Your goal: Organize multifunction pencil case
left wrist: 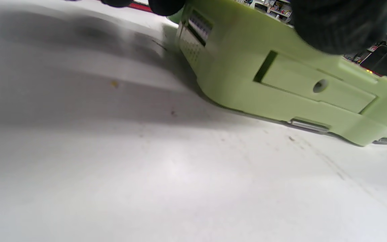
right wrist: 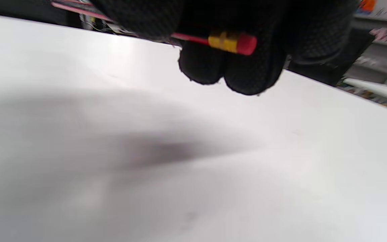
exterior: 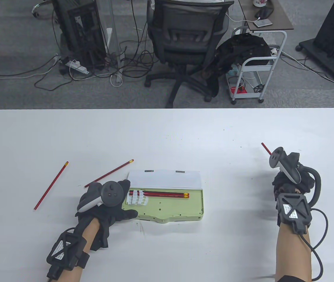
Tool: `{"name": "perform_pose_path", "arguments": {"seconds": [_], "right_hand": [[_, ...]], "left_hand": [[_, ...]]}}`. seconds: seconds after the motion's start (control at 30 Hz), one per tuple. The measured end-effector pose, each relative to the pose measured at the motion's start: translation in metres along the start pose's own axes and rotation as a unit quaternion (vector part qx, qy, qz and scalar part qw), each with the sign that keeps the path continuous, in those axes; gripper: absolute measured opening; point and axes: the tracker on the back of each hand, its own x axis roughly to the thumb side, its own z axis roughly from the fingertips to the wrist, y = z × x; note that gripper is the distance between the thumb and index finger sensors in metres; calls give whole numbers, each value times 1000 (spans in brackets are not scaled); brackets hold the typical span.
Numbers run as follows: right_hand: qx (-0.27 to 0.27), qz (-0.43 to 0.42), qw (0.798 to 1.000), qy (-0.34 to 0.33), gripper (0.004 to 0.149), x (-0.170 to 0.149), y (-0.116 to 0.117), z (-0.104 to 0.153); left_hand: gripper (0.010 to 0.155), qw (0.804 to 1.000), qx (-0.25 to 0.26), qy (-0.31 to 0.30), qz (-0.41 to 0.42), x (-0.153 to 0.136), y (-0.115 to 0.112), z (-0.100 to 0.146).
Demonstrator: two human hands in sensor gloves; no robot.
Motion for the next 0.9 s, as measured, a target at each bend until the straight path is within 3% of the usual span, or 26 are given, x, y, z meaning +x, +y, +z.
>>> {"name": "perform_pose_path", "arguments": {"seconds": [0.1, 0.43, 0.7, 0.9], "right_hand": [[-18, -60, 997, -49, 43, 18, -13, 27], [-70, -110, 974, -183, 43, 79, -31, 101], [-96, -103, 950, -277, 44, 123, -25, 149], [-109, -81, 937, -321, 45, 141, -12, 170]], "left_hand": [[109, 1000, 0, 1, 2, 0, 0, 0], [109, 1000, 0, 1, -2, 0, 0, 0], [109, 1000, 0, 1, -4, 0, 0, 0], [109, 1000, 0, 0, -3, 1, 0, 0]]}}
